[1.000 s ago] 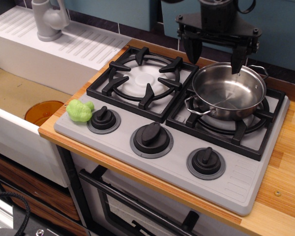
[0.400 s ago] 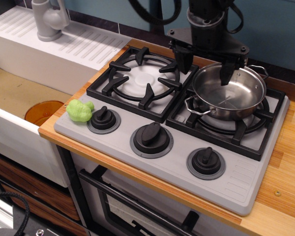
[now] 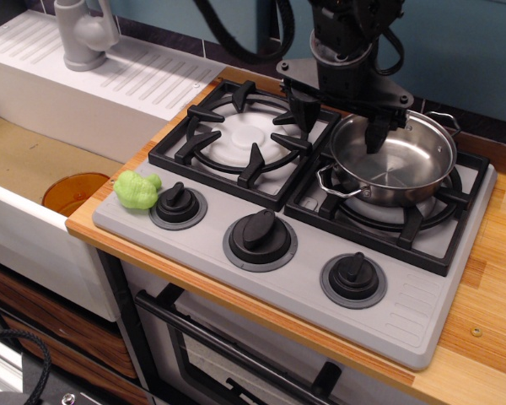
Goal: Put pot or pan on stove and put cauliflower in pot or pan
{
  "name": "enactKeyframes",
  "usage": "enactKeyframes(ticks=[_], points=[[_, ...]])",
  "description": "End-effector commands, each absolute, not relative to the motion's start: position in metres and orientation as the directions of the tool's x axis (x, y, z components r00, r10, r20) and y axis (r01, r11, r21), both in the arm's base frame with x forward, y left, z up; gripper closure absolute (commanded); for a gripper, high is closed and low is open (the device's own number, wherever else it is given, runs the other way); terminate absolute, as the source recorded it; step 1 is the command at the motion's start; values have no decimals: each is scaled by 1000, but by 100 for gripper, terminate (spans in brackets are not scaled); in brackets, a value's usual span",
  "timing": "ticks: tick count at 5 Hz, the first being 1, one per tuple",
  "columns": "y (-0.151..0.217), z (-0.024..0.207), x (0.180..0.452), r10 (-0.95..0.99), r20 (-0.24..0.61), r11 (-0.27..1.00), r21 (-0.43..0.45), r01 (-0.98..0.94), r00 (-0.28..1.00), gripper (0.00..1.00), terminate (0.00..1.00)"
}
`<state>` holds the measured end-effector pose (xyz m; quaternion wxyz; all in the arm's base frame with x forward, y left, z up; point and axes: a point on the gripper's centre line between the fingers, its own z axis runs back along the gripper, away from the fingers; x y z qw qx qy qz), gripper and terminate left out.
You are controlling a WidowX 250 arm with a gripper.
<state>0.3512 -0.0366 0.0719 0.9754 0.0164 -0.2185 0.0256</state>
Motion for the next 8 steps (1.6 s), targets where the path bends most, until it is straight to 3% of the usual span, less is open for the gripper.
enactKeyframes(ticks=[1,4,5,8], points=[[-40,76,357,47,501,998,3,-56,864,0,0],[-42,68,355,51,510,999,-13,-51,859,0,0],[-42,67,356,57,506,998,-32,-48,861,100,0],[-39,91,351,88,446,990,-135,-30,890,100,0]])
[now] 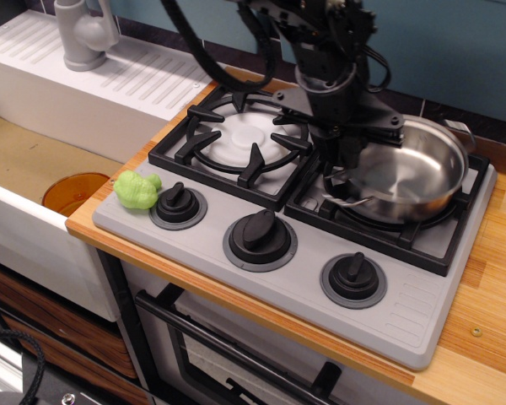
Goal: Put pot or pan on stove and put cauliflower in pot or pan
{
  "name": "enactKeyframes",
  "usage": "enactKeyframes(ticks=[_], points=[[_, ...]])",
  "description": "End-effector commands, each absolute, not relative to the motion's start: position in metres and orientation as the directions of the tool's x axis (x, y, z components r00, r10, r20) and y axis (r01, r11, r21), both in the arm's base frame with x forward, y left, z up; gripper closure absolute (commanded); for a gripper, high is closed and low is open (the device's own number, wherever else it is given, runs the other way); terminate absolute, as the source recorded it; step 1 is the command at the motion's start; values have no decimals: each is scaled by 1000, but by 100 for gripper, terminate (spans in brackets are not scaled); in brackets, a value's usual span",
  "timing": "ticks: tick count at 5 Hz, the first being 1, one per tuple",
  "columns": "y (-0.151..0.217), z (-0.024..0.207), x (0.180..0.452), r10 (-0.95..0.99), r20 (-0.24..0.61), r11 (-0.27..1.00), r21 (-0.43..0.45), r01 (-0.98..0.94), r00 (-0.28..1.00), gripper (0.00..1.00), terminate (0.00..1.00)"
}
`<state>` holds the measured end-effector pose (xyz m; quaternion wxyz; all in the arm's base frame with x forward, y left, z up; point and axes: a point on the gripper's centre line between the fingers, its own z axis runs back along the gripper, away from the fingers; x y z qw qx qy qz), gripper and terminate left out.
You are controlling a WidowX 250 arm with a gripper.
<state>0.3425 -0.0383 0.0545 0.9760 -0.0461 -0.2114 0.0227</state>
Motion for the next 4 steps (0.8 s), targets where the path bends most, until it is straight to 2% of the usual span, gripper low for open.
enactKeyframes(ticks=[1,2,4], points=[[-43,98,351,108,431,987,-152,-46,896,100,0],[-48,104,350,108,418,991,-122,-61,902,100,0],[-39,135,346,81,358,996,-57,-65,930,100,0]])
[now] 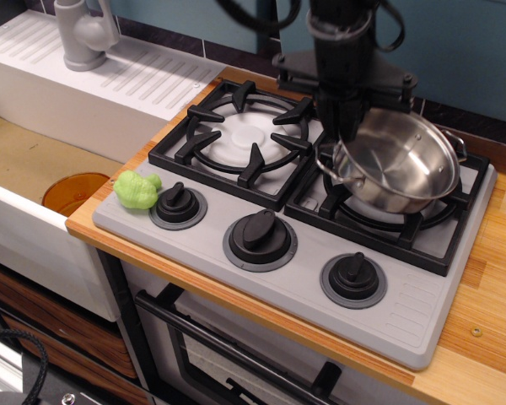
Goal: Put pot or pan on stove and put cauliflower in pot or pan
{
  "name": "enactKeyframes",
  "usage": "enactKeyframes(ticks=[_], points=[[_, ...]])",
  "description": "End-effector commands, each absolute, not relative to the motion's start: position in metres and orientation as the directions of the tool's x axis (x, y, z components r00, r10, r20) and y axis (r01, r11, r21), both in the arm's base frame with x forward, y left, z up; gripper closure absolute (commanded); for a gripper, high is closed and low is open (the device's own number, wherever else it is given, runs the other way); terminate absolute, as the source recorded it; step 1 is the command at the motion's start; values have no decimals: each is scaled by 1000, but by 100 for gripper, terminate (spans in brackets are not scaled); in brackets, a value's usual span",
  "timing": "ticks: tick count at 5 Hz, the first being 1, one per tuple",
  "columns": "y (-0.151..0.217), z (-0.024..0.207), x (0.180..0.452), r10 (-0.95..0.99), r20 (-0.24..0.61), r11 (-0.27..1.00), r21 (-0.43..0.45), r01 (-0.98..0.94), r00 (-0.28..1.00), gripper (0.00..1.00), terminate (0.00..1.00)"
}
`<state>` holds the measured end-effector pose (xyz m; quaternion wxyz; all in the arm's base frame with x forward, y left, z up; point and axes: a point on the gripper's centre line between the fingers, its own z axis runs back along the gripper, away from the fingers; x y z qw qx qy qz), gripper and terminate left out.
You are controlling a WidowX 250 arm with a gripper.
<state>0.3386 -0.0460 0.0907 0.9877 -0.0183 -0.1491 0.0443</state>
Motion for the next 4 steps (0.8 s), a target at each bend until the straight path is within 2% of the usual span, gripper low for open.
enactKeyframes(ticks=[1,4], points=[[-24,146,347,53,337,998,-46,-40,940,100,0],[25,142,355,-11,326,998,-54,30,945,100,0]])
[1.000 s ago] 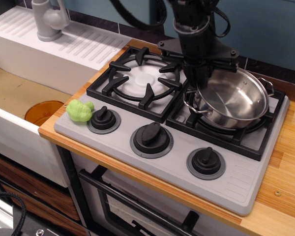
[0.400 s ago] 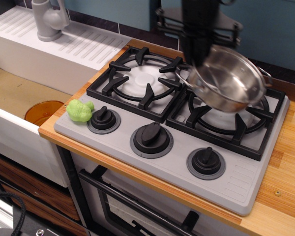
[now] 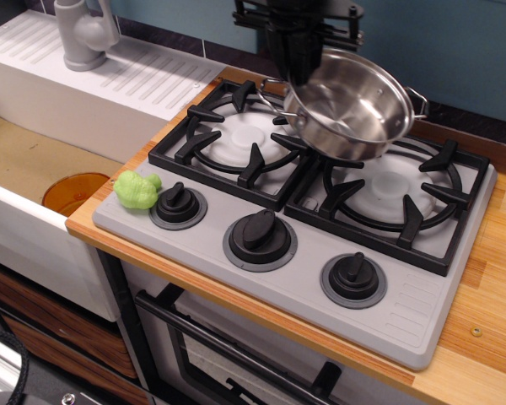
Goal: Put pot or pan on stove and put cauliflower in pot or pan
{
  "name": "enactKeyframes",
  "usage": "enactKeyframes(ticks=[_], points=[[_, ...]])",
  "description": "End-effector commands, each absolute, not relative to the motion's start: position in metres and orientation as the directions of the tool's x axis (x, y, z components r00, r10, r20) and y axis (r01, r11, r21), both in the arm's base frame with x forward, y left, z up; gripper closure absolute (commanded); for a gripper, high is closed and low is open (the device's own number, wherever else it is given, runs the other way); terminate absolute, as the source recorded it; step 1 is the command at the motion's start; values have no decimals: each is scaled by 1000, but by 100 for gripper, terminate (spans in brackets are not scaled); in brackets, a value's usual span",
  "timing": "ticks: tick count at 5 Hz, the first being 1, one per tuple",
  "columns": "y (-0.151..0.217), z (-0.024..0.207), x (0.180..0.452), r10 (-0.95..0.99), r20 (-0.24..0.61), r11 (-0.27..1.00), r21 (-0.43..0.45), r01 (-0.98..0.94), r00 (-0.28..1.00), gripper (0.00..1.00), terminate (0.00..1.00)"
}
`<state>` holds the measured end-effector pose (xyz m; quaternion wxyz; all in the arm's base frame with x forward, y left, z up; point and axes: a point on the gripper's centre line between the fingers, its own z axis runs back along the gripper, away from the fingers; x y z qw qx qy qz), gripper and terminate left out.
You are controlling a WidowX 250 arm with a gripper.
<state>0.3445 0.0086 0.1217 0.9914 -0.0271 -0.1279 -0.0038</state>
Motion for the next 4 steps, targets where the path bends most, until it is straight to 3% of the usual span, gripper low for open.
enactKeyframes(ticks=[1,4], points=[[41,140,355,-21,325,998,-56,42,946,100,0],[83,125,361,-62,350,994,-61,88,935,100,0]])
